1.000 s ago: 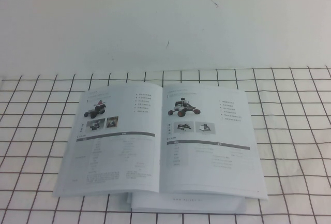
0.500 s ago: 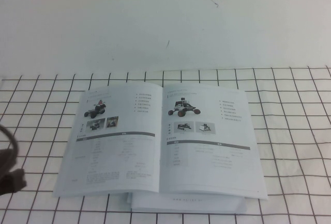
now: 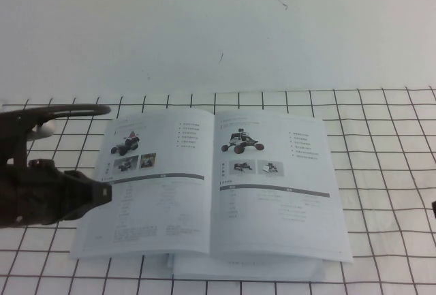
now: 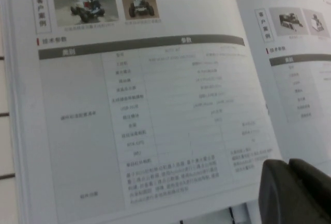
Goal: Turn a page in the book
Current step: Open the closed book
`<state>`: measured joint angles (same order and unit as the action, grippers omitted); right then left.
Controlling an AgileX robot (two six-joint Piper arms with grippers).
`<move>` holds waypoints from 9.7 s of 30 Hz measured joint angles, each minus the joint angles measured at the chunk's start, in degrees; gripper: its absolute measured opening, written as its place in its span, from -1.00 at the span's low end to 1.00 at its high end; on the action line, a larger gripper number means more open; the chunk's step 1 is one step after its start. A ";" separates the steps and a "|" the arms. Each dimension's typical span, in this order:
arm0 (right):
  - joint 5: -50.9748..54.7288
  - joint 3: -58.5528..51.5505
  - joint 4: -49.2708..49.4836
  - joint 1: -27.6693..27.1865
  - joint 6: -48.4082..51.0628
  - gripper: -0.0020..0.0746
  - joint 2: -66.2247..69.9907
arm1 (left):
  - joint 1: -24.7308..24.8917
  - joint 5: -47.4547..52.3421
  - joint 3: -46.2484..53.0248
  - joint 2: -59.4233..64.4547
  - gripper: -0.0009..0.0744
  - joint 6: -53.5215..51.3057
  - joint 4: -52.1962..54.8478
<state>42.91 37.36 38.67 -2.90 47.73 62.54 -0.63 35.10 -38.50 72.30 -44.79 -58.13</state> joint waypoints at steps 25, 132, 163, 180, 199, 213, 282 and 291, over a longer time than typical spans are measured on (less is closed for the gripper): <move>-9.65 22.56 3.95 12.64 2.85 -0.64 41.11 | 9.95 -15.22 -7.80 24.11 -0.98 -8.89 -10.72; -0.04 31.09 1.89 12.43 -10.76 0.10 52.66 | 9.95 -19.99 -8.31 30.76 -0.98 -10.89 -14.24; 7.43 39.16 -7.38 12.56 -19.20 0.10 50.49 | 9.95 -19.99 -8.31 30.76 -0.98 -10.91 -14.46; 8.33 39.16 -0.87 12.56 -17.53 0.10 55.61 | 9.95 -19.99 -8.31 30.76 -0.98 -11.13 -14.50; 12.36 39.16 25.39 12.56 -0.55 0.11 55.69 | 9.95 -20.22 -8.31 30.76 -0.98 -11.13 -15.13; 16.74 39.16 32.56 12.56 2.76 0.11 55.69 | 9.85 -20.29 -8.31 30.76 -0.98 -11.37 -15.13; 9.03 39.16 9.15 9.22 -5.25 0.11 58.74 | 9.85 -20.68 -8.31 30.90 -0.98 -11.59 -15.62; 12.72 39.16 25.25 9.34 2.68 0.11 58.84 | 9.85 -20.68 -8.31 30.90 -0.98 -11.59 -15.62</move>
<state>55.63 76.53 63.92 6.44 50.41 121.38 9.21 14.41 -46.82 103.20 -56.38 -73.74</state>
